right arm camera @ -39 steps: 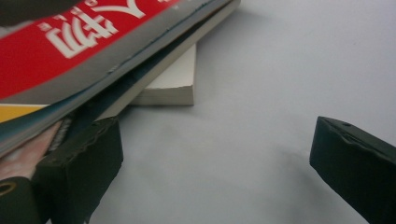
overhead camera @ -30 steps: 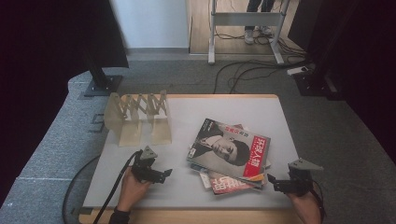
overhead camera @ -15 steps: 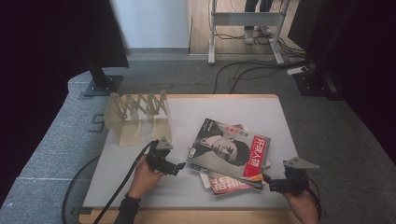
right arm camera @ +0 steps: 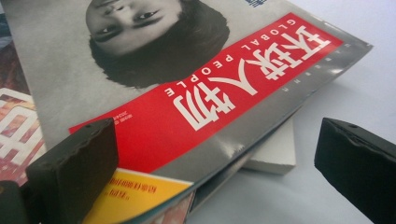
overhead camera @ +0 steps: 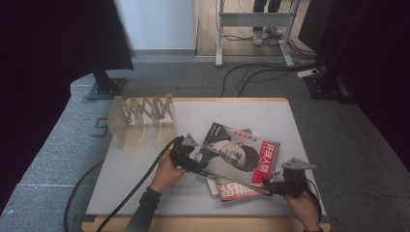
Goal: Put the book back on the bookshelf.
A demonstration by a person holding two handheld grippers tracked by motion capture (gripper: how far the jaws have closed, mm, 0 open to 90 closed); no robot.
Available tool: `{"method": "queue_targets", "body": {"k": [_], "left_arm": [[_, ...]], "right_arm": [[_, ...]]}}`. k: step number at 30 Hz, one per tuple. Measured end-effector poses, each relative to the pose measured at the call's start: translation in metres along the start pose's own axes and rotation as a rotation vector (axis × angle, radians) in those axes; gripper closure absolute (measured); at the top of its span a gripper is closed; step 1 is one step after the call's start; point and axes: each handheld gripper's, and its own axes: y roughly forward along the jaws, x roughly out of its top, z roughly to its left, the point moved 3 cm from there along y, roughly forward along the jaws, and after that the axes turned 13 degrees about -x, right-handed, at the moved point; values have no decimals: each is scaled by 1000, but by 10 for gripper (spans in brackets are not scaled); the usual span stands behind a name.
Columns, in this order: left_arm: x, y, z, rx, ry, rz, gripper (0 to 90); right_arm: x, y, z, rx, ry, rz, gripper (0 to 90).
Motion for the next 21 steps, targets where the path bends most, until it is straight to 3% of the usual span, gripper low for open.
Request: {"method": "queue_targets", "body": {"k": [4,10,13,21], "left_arm": [[2,8,1,-28,-12,-13,0],[2,27,2,-42,-2,16,0],[1,31,1,-74,-26,4,0],[-1,30,-5,-55,-40,7,0]], "right_arm": [[0,6,2,9,-1,6,0],[1,16,4,33,12,8,0],[2,20,6,51,15,10,0],[5,25,5,76,9,20,0]]}}
